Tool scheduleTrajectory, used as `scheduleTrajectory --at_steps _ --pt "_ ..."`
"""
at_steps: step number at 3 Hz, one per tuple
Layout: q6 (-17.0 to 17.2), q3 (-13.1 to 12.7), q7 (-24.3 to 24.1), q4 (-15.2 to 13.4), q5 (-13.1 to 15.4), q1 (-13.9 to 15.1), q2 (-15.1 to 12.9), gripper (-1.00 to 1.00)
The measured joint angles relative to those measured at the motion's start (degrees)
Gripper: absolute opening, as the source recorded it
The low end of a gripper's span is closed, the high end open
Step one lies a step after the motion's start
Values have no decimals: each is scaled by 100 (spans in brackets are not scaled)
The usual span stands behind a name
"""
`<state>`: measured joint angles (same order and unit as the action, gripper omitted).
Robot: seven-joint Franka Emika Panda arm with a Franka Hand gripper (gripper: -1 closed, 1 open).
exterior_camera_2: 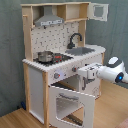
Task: Play with the kitchen
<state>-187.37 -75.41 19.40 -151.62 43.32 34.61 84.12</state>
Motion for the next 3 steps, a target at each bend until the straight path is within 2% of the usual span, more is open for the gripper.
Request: scheduleTrajectory --at_steps 1,2,3 --pt "0 -311 -481 48 -13 196 9 100" --pt "0 -438 -766 310 -23 613 13 100" --pt "-329 -477 -564 556 -15 1005 13 100"
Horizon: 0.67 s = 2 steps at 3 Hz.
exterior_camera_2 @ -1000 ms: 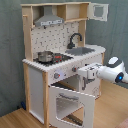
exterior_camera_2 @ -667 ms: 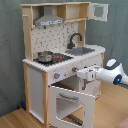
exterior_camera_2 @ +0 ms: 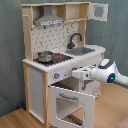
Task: Play with the kitchen
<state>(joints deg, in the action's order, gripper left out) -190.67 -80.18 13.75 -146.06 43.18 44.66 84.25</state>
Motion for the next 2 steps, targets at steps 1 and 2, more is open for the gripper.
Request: scheduleTrajectory --at_steps 1,2 --pt "-438 3 353 12 0 202 0 100" --pt "-499 63 642 136 -5 393 0 100"
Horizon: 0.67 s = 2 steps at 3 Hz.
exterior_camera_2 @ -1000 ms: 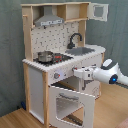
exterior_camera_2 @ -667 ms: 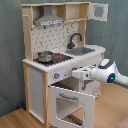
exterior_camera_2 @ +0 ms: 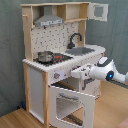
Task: Play with the kitchen
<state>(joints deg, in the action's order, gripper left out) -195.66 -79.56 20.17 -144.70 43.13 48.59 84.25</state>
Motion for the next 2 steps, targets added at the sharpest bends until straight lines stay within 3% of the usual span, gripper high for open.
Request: scheduleTrajectory --at_steps 1,2 --pt "0 0 -1 0 0 0 0 -100" --pt "-18 -12 -859 78 -7 4 -1 -100"
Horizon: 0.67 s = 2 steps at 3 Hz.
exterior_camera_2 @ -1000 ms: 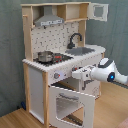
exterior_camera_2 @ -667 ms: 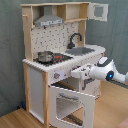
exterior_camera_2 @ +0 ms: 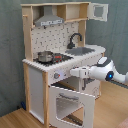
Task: Play with the kitchen
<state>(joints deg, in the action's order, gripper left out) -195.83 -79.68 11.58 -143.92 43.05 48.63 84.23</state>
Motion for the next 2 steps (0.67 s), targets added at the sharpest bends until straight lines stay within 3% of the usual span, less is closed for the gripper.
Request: scheduleTrajectory --at_steps 2 --pt "0 0 -1305 -5 -1 1 -1 -100"
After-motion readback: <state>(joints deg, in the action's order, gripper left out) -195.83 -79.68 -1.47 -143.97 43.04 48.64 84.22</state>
